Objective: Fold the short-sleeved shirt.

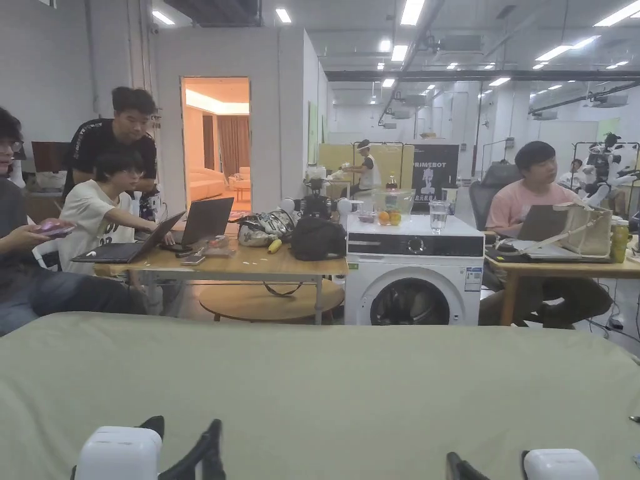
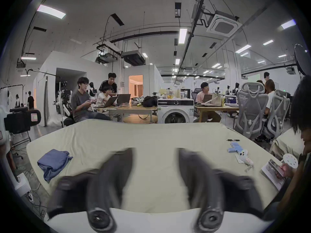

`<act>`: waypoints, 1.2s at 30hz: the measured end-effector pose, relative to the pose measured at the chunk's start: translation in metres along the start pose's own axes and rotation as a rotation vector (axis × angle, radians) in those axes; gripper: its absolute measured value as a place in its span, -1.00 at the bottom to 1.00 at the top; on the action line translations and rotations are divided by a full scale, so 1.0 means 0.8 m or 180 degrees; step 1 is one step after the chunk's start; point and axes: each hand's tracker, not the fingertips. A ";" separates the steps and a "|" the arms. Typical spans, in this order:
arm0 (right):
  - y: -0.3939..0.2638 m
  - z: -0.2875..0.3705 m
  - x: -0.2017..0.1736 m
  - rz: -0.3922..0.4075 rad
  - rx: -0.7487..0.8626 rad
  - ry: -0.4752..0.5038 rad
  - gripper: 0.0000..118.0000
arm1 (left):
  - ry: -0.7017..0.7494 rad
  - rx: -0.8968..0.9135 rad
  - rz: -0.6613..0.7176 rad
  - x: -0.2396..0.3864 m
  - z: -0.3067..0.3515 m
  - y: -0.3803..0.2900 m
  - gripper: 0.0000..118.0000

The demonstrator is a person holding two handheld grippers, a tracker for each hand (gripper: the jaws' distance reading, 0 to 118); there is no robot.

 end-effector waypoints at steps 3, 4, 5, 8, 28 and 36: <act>0.005 0.004 -0.001 0.0017 0.0056 -0.0010 0.86 | -0.0013 -0.0022 -0.0039 0.002 0.000 -0.001 0.84; 0.005 0.005 -0.002 0.0032 0.0104 -0.0024 0.86 | -0.0014 0.0011 -0.0027 0.002 0.002 -0.001 0.84; 0.007 0.005 -0.002 0.0036 0.0104 -0.0015 0.86 | 0.0004 0.0059 -0.0013 0.003 0.004 -0.001 0.89; 0.008 0.005 0.000 0.0012 0.0109 0.0025 0.86 | 0.0022 0.0075 0.0079 0.001 0.006 0.004 0.90; 0.013 0.008 0.005 -0.0646 -0.0039 0.0026 0.86 | -0.0026 0.0036 0.0147 0.004 0.011 0.004 0.90; 0.029 0.007 -0.001 -0.0760 -0.0190 -0.0214 0.86 | -0.0056 -0.0004 0.0155 0.011 0.011 0.006 0.90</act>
